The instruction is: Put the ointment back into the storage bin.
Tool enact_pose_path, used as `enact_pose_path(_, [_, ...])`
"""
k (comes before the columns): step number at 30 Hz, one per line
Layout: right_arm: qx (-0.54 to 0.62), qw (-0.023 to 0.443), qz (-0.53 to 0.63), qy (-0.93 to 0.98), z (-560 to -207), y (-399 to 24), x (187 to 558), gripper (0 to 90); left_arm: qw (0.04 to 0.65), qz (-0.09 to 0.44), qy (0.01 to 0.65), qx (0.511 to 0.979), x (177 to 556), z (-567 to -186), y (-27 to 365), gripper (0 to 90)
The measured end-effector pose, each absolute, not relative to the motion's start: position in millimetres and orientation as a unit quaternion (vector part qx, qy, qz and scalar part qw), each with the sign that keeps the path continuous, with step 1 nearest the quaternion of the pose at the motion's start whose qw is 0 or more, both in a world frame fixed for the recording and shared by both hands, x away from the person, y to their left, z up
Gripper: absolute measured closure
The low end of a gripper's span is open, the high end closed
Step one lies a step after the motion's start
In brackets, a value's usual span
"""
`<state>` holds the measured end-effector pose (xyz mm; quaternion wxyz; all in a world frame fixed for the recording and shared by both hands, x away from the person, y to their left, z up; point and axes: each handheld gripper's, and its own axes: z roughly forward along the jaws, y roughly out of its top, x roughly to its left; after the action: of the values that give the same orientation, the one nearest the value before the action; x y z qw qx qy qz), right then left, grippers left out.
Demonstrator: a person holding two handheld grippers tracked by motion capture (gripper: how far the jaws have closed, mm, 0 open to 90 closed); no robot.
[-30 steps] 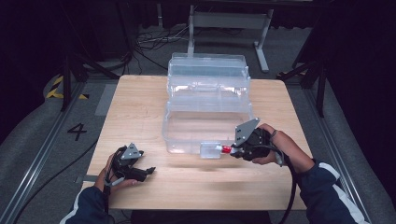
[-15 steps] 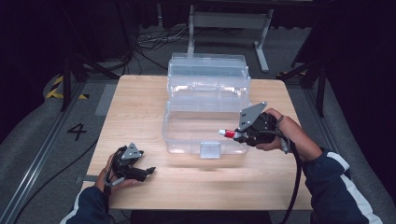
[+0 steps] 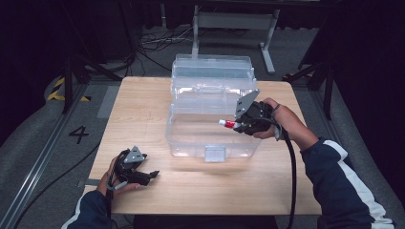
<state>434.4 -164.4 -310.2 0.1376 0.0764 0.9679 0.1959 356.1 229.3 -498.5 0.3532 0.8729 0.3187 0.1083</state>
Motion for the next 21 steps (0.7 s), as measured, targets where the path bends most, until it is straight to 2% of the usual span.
enact_pose_path(21, [0.082, 0.107, 0.161, 0.978, -347.7, -155.0, 469.2, 70.8, 0.353, 0.108, 0.319, 0.873, 356.1, -498.6, 229.2, 18.7])
